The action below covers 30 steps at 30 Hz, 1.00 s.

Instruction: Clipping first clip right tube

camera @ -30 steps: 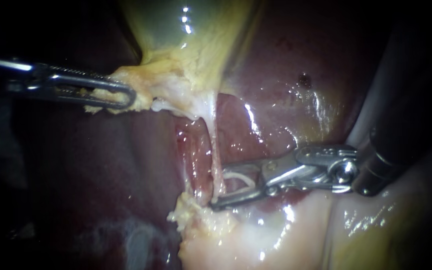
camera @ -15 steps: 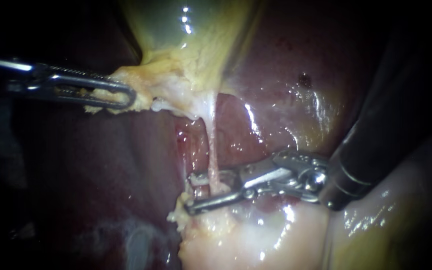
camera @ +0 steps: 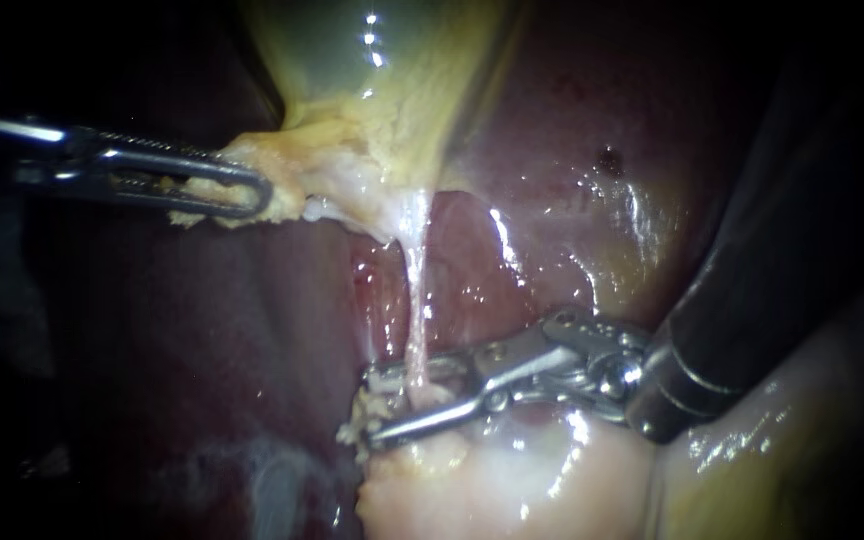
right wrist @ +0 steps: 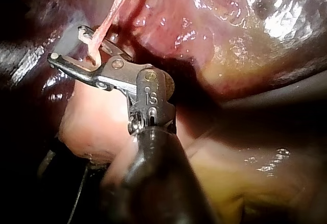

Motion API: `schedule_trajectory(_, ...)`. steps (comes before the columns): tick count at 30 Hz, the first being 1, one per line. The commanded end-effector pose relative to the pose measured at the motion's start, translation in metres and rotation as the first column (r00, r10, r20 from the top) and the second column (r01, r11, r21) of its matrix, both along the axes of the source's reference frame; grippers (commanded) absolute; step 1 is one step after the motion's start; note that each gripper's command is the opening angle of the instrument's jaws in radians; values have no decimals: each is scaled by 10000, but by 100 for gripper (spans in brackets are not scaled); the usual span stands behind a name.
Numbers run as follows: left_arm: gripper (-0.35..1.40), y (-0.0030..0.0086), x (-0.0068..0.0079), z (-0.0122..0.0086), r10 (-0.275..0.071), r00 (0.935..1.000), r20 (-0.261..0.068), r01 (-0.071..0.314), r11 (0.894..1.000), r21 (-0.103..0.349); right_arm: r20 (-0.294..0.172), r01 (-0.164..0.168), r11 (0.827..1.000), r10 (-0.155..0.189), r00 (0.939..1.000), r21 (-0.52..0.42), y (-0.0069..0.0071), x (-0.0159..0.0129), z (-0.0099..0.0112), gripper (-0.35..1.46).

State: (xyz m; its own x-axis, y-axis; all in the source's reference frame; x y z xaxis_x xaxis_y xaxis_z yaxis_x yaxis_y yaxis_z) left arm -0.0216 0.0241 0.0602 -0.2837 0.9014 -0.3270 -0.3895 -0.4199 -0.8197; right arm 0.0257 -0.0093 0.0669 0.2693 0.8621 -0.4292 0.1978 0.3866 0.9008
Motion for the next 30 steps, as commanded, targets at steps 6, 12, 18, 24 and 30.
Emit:
schedule_trajectory(6, -35, 0, 0, 0, 1, 10000, 1, -1, 10000, 0, -593, 216, 9994, -201, 9980, 261, 8, 8, -26, 49)
schedule_trajectory(12, -35, 0, 0, 0, 0, 10000, 0, 0, 10000, 0, -703, 148, 9992, -121, 9975, 378, 13, 9, -40, 49)
schedule_trajectory(18, -35, 0, 0, 0, 0, 10000, 0, 0, 10000, -1, -704, 146, 9991, -118, 9975, 386, 14, 9, -41, 48)
schedule_trajectory(24, -35, 0, 0, 0, 0, 10000, 0, 0, 10000, -1, -705, 148, 9991, -121, 9974, 387, 14, 9, -41, 46)
schedule_trajectory(30, -35, 0, -1, 1, 0, 10000, -1, 0, 10000, -4, -733, 136, 9991, -105, 9973, 410, 18, 7, -40, 37)
